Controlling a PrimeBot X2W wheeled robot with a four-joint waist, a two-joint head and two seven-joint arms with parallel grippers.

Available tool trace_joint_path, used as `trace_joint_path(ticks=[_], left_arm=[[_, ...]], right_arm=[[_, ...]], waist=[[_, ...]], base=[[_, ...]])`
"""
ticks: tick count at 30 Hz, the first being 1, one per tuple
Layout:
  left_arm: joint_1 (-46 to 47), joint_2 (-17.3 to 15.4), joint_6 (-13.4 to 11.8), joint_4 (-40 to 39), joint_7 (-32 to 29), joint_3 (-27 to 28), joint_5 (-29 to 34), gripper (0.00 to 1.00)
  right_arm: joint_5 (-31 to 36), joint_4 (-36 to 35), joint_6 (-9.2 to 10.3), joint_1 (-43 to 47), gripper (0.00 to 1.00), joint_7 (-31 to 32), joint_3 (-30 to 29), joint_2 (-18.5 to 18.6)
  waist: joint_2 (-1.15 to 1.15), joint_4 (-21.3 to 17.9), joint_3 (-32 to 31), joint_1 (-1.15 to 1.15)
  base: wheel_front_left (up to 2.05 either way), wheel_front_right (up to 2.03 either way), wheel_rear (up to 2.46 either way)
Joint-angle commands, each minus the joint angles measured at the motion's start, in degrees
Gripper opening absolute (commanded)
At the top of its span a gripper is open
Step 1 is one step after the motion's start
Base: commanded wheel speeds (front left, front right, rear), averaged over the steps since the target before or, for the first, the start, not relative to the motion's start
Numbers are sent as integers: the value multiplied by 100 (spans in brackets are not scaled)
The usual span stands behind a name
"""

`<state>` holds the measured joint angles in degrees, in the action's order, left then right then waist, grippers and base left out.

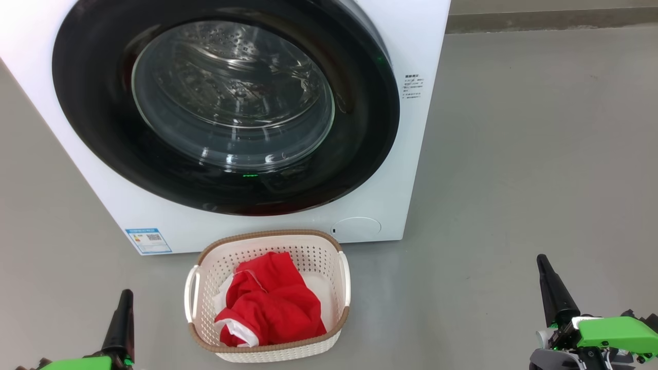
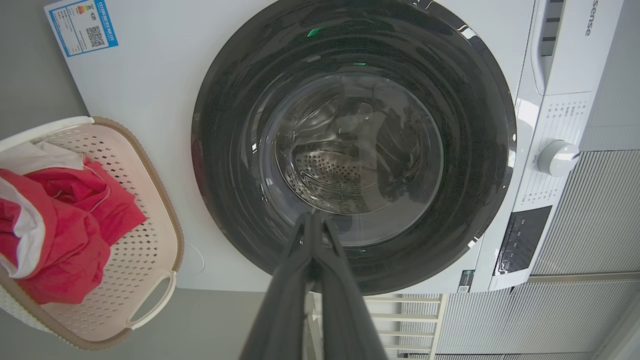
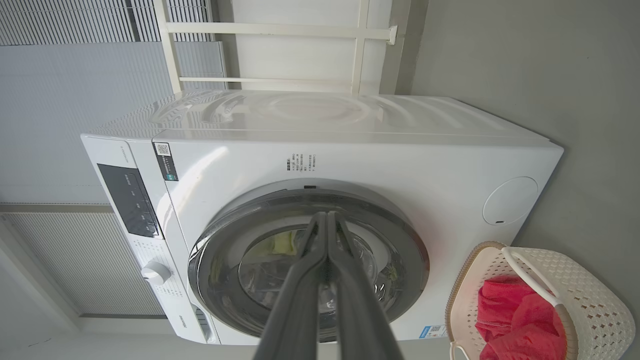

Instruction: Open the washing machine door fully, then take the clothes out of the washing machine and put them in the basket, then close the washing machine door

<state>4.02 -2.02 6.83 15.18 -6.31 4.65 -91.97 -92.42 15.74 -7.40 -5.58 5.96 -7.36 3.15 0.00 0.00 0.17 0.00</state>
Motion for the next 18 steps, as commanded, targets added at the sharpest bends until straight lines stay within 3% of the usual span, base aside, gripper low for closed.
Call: trace_joint_path(ticks=[1,18], left_arm=[[218,-89,66,-112,-19,189,-17,0],[218,-88,66,-112,-20,190,-16,0]], right_arm=[[-4,-173,-9,-57,0,24,119,2],[4,-173,-9,-58,0,31,110,-4]], waist=[[0,0,0,0],[0,0,0,0]], base=[[0,0,0],[0,0,0]])
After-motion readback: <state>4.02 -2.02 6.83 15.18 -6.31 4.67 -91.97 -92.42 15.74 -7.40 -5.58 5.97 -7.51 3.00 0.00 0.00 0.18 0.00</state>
